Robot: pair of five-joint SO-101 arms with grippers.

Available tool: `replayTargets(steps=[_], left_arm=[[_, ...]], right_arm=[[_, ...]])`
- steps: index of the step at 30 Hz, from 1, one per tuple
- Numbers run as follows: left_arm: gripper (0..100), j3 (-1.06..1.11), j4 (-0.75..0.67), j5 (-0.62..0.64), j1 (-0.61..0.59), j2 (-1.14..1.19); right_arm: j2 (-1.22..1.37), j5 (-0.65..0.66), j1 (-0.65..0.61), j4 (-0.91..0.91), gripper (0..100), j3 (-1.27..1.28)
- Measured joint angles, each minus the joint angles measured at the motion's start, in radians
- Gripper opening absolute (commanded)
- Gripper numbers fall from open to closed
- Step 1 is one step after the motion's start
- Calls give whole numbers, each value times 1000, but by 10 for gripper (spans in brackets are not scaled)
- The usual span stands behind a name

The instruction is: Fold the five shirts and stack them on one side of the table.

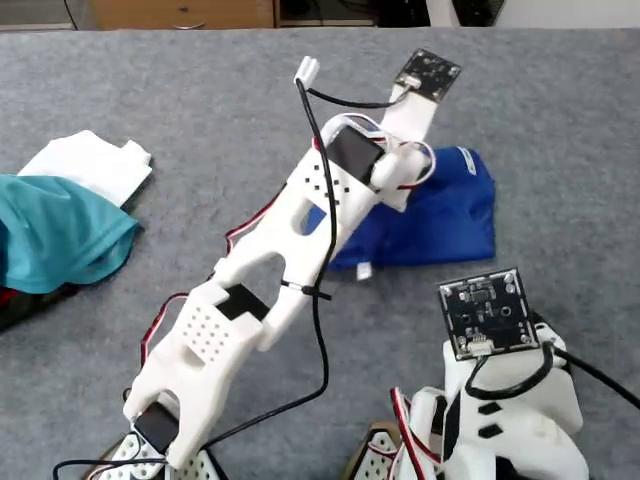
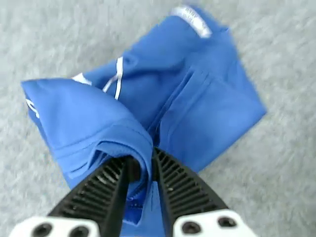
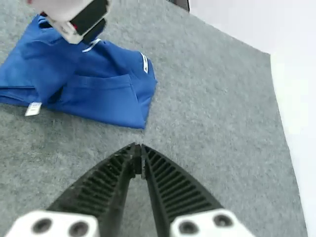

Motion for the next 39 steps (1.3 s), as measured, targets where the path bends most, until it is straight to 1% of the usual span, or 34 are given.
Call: replayTargets(steps=[5, 11, 19, 22, 25, 28, 31, 39], left_arm=[[18, 0, -95, 8, 41, 0], [18, 0, -176, 12, 100, 2], [19, -2, -284, 12, 123, 98], [33, -2, -308, 12, 123, 133], [104, -2, -334, 12, 123, 161], [151, -2, -345, 23, 123, 169], [158, -18, -350, 54, 126, 169], [154, -112, -348, 61, 132, 175]], right_arm=[[-20, 0, 0, 0, 4, 0], [-34, 0, 0, 0, 4, 0], [-64, 0, 0, 0, 4, 9], [-86, 0, 0, 0, 4, 34], [-109, 17, 0, 0, 4, 55], [-127, 44, 0, 0, 4, 80], [-140, 51, 0, 0, 4, 84], [-144, 51, 0, 0, 4, 84]])
